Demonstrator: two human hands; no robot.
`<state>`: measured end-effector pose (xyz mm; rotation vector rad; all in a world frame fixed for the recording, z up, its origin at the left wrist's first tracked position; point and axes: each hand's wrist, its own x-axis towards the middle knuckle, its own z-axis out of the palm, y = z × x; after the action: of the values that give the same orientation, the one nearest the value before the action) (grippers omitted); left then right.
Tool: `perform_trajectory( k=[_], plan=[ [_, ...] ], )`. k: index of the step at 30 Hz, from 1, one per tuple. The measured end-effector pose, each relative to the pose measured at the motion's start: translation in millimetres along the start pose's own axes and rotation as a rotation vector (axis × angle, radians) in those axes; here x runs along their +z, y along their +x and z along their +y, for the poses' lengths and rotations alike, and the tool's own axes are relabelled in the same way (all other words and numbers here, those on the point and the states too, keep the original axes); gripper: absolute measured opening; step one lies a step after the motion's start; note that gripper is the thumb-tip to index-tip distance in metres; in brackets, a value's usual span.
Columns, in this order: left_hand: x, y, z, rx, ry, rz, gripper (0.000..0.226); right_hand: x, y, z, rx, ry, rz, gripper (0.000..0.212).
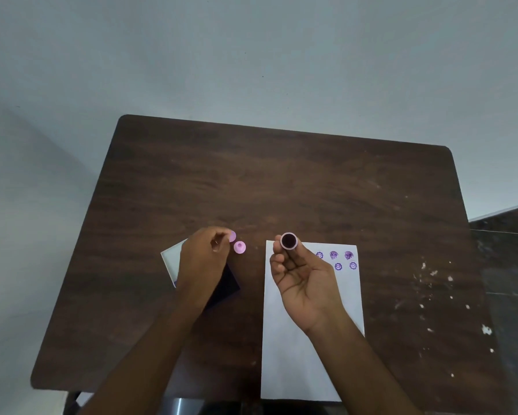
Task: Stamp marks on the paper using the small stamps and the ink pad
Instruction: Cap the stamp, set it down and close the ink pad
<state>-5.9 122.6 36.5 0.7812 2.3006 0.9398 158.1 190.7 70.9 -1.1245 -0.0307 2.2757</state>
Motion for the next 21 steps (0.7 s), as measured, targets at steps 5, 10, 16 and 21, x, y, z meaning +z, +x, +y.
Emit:
perform_trajectory(
  k=[5,10,16,21],
  plan=[
    [10.7,38.3,-12.0,0.070,0.076,-0.067,0.026,2.6,0.9,3.8,0.004,0.004,0.037,0.020],
    [15.4,54.2,-24.8,0.112,0.260,-0.189,0.037,4.9,2.2,3.1,0.012,-0.001,0.031,0.019],
    [28.1,59.4,-32.3,0.166,0.388,-0.231,0.037,5.8,2.2,2.6,0.017,0.023,0.045,0.019],
    [27.0,58.6,-34.6,0.151,0.312,-0.144,0.018,8.7,1.5,2.1,0.019,0.037,0.041,0.021]
  ],
)
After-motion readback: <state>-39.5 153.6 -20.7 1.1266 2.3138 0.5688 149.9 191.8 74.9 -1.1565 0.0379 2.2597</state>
